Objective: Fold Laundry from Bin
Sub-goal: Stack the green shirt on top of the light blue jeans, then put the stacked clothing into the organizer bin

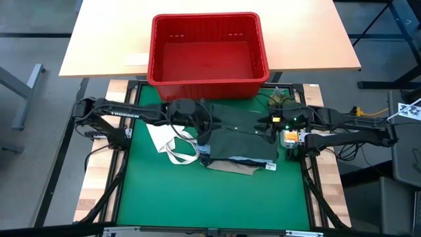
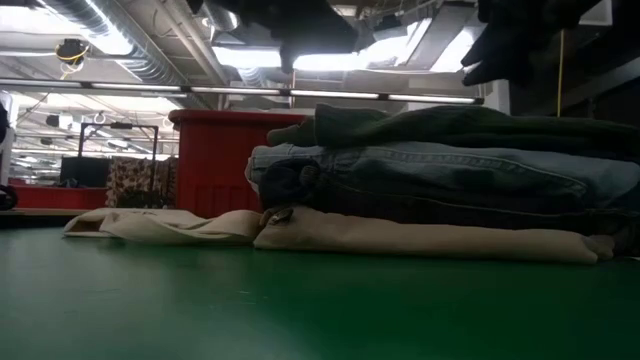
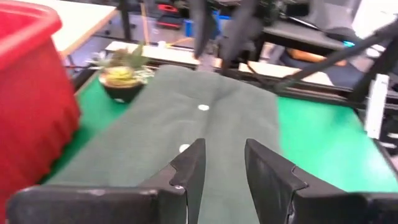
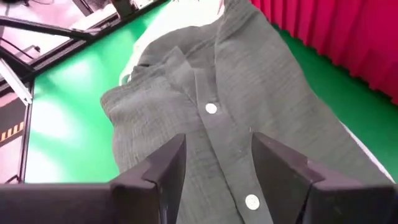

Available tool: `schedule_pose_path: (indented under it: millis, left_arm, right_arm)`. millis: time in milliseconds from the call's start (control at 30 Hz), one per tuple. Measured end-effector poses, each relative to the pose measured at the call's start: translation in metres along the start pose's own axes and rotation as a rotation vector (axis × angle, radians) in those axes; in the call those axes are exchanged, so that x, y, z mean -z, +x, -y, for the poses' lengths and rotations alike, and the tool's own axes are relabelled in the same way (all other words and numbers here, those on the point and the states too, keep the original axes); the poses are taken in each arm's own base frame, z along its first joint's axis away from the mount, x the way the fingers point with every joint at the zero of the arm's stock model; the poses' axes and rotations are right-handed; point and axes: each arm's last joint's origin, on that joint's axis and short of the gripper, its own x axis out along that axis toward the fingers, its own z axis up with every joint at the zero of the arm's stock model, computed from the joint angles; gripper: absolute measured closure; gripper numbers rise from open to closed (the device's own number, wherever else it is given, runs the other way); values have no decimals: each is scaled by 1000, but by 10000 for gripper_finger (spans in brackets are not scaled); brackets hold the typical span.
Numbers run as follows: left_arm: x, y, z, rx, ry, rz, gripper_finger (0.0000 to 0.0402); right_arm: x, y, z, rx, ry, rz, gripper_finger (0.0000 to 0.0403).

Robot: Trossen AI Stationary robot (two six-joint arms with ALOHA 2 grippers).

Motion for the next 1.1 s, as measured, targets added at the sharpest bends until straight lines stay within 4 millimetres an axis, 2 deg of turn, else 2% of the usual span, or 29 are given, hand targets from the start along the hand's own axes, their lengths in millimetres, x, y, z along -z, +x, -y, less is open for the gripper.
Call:
schedule_pose_path:
  millis: [133,300,500,667,833,1000,1100]
  left_arm:
    - [3,1,19,50,21,-9,294]
    - [8,-1,45,123,47,-19,294]
    - [17,-4,80,209,44,-43,294]
    - [36,4,103,212,-27,-118,294]
    - [56,15,120,223,-110,-197,294]
    - [82,28,135,200,-198,-290,294]
    - [101,38,141,156,-194,-340,294]
  right_arm:
    - [-1,0,0,7,0,12,219]
    - [-4,1,4,156,0,82,219]
    - [-7,14,11,245,-48,63,219]
    - [-12,37,22,300,-58,9,219]
    - [-18,52,42,384,-45,-10,219]
    - [-21,63,63,473,1,-33,219]
    - [-21,67,74,531,-1,-58,219]
